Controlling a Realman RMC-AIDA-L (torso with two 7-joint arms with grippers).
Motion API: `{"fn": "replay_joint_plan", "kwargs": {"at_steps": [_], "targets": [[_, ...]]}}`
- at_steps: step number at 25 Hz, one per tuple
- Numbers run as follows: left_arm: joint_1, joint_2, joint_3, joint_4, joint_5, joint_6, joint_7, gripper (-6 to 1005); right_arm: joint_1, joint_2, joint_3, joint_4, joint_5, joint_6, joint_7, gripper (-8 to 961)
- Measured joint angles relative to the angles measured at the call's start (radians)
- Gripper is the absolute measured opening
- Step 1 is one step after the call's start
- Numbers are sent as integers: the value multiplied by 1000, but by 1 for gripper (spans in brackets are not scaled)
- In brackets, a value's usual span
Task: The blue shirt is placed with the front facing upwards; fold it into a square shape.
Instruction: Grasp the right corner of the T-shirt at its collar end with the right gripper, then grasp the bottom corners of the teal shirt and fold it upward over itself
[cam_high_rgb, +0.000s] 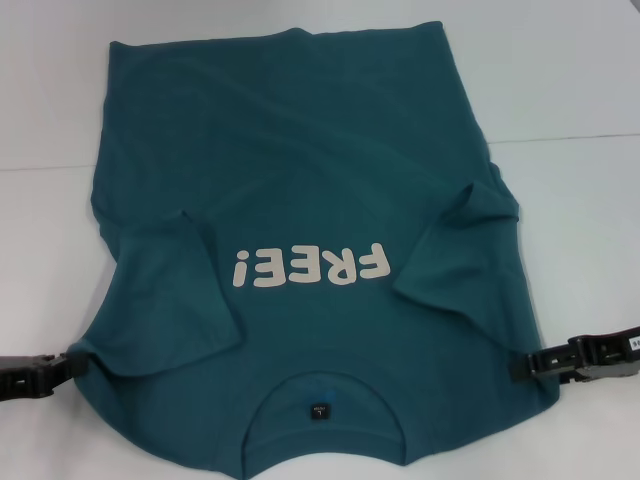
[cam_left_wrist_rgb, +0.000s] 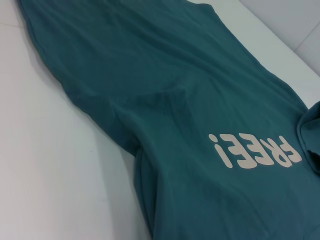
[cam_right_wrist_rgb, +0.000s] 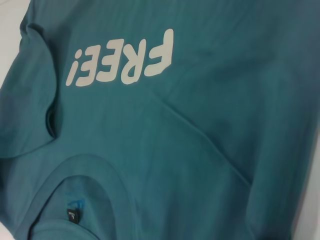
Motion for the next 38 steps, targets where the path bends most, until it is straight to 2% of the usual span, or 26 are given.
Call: {"fn": "replay_joint_plan", "kwargs": {"at_steps": [4,15,20,23,29,38], "targets": [[0,-1,0,-1,0,0,1,-2,-7,-7,7,-1,0,-2,4,796],[0,-2,1,-1,0,3,3,-2,-10,-23,2,-1,-22,-1,27,623],[0,-2,0,-1,-1,5,4,-2,-7,-24,8,-1,-43,6,38,371],[0,-2,0,-1,-1,5,5,-2,-7,-24,8,-2,-44,9,43,158],[0,-2,0,-1,-3,5,5,-2,-11,-22,9,-16,-44,12,44,34],[2,8,-27,9,-3,56,-16,-2,-63,-12,60,-36,12,-1,-35,34]]}}
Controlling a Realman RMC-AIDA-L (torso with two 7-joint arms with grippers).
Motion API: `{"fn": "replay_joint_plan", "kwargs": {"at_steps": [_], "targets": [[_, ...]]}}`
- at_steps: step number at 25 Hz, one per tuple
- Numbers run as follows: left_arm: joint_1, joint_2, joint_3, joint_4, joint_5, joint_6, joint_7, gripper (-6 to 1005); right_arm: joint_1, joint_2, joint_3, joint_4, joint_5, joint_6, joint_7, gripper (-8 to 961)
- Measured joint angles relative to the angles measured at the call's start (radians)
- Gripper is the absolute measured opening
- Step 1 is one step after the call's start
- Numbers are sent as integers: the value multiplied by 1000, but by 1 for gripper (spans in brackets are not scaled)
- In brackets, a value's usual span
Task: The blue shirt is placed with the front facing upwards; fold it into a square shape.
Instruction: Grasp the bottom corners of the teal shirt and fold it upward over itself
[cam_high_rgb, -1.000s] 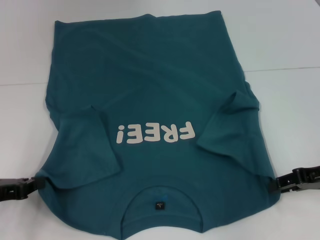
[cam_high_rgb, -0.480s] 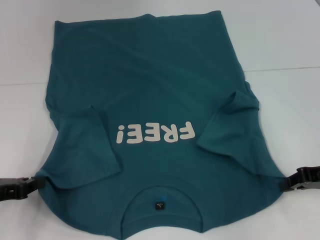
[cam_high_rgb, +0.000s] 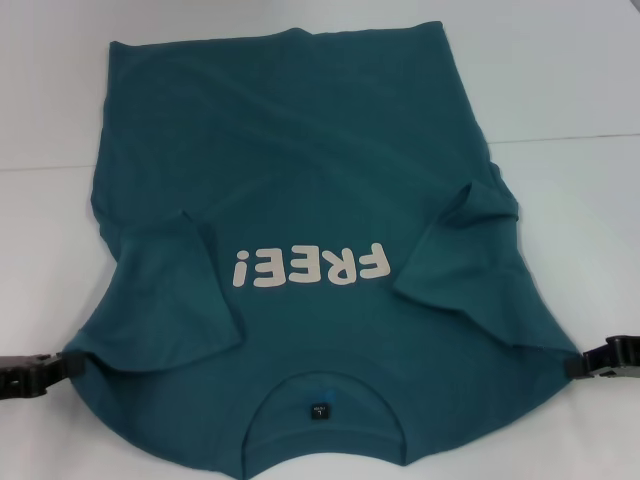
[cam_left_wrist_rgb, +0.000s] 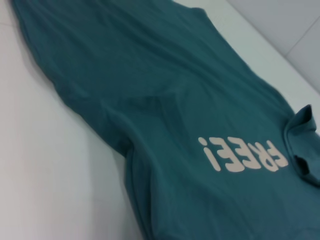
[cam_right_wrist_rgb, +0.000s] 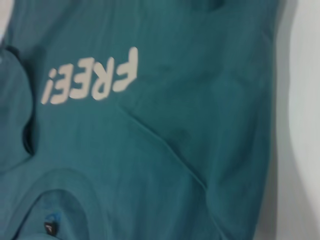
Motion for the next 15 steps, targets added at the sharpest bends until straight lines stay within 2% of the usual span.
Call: {"fn": "replay_joint_plan", "kwargs": {"at_steps": [3,11,15], "targets": [[2,8,-33,6,2,27,-30,-2,-32,3,21,6,55,-2,-64,35],[42,15,-105,14,13,63,-95,-1,-104,27,84,19,136,2,-196,35],[58,15,-127,16,14,105,-96,-1,-126,29,118,52,148,-3,-265,35]]}}
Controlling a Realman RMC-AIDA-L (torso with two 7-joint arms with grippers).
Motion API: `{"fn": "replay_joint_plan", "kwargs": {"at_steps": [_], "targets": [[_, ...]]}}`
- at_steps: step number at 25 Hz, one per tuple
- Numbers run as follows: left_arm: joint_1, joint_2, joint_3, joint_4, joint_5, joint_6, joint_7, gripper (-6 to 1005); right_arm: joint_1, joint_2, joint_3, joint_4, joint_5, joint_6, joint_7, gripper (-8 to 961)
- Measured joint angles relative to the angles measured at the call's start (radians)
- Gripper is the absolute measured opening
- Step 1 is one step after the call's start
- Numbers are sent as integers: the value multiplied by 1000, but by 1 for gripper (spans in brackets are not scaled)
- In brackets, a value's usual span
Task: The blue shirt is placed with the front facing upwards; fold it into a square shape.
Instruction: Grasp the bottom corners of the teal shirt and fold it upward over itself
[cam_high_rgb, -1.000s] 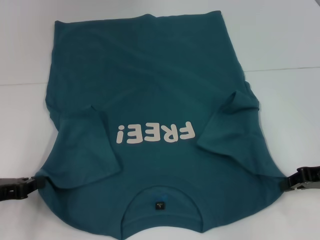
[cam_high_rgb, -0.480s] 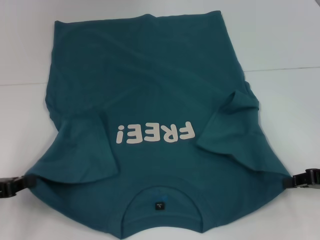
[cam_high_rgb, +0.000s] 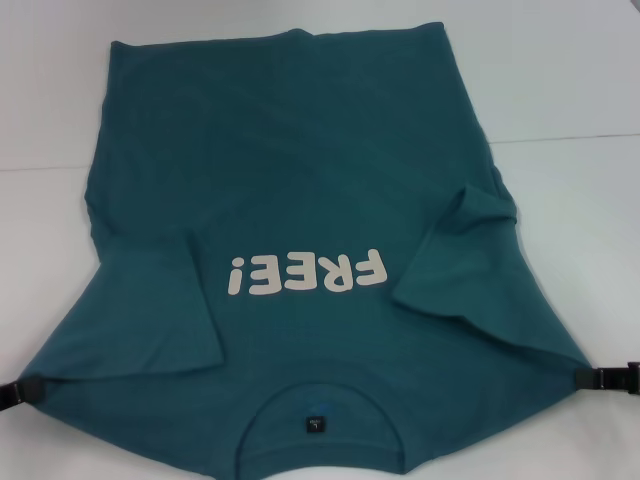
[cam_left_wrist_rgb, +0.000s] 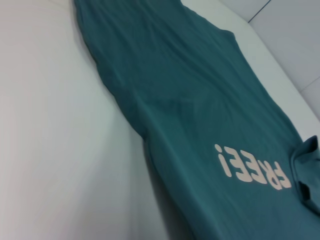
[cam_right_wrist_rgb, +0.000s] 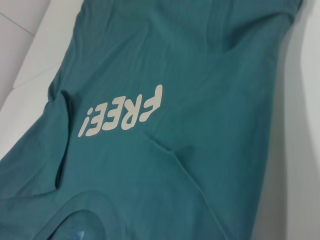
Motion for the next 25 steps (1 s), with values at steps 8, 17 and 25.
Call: {"fn": "replay_joint_plan", "kwargs": {"at_steps": [8,17,25], "targets": [[29,0,-24,13,0,87,4,-1,-67,9,93,9,4,-61,-135,35],[64,-10,-32,15,-3,181,11,-1,-146,5,211,9,5,-155,-275,34],[95,-18,-83,4,-9,233,45,-1,-193,-18,232,-2,0,-203,-295,34]]}}
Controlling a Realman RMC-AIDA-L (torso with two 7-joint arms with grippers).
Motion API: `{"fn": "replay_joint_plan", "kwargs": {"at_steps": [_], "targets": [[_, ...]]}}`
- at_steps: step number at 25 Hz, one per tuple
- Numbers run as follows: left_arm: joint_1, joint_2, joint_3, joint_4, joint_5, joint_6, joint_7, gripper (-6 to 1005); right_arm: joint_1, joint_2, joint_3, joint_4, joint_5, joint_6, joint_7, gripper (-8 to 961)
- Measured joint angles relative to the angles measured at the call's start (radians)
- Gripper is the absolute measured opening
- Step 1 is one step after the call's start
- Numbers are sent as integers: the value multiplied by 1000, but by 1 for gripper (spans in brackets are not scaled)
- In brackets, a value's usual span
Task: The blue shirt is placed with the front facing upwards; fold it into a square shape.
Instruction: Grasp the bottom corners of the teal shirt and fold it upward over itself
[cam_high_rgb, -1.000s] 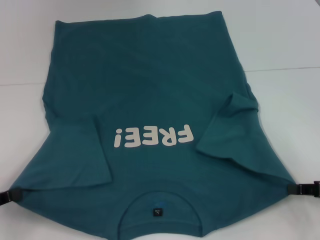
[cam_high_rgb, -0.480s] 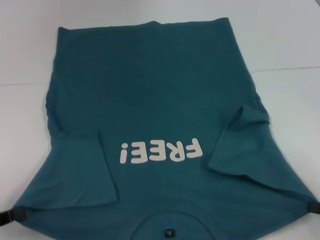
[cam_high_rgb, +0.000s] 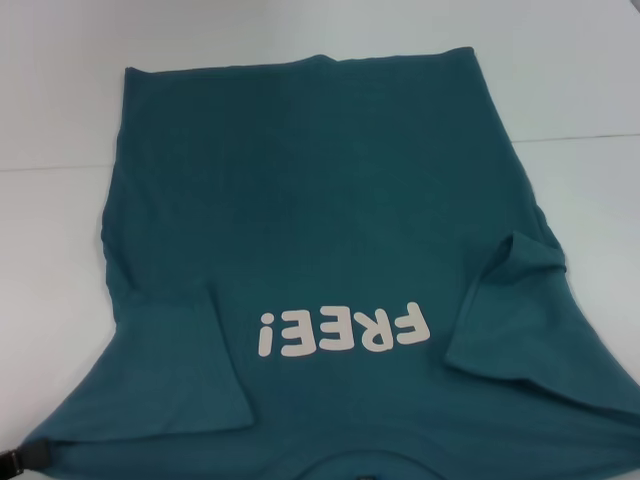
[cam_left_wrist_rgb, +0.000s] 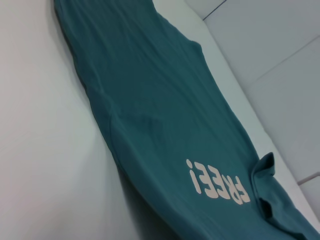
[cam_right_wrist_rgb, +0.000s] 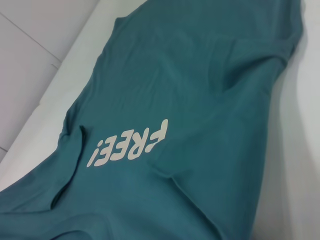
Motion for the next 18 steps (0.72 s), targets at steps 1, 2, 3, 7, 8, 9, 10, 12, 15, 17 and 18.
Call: {"fn": "replay_joint_plan", "kwargs": {"at_steps": [1,2,3,7,8,9,10,12,15,17,18], "targets": [[4,-2,0,0,0,4,1,-1,-3,-3,0,0,0,-2,-1,34],[9,-4,0,1,0,8,1,-1,-5,-4,0,0,-1,-5,-2,34],[13,-5,0,2,0,11,1,-1,-7,-5,0,1,-5,-9,-4,35],[22,-7,-1,3,3,13,1,-2,-8,-6,0,0,-16,-17,-6,35],[23,-8,-1,3,3,13,2,-2,-8,-6,0,0,-16,-20,-6,35],[23,-8,-1,3,5,13,2,-2,-7,-6,0,0,-16,-22,-6,35],[23,-8,-1,3,5,13,2,-2,-6,-6,0,0,-15,-23,-6,35],[16,-6,-1,1,3,10,3,-2,1,-7,3,-1,-12,-25,-5,35],[-8,0,-2,-6,0,1,3,-1,26,-7,14,0,-9,-17,-1,34],[-29,5,-2,-17,-3,-9,3,-1,49,-7,20,4,-8,-7,1,34],[-43,8,-2,-27,-6,-19,4,-1,63,-7,23,6,-8,2,1,34]]}}
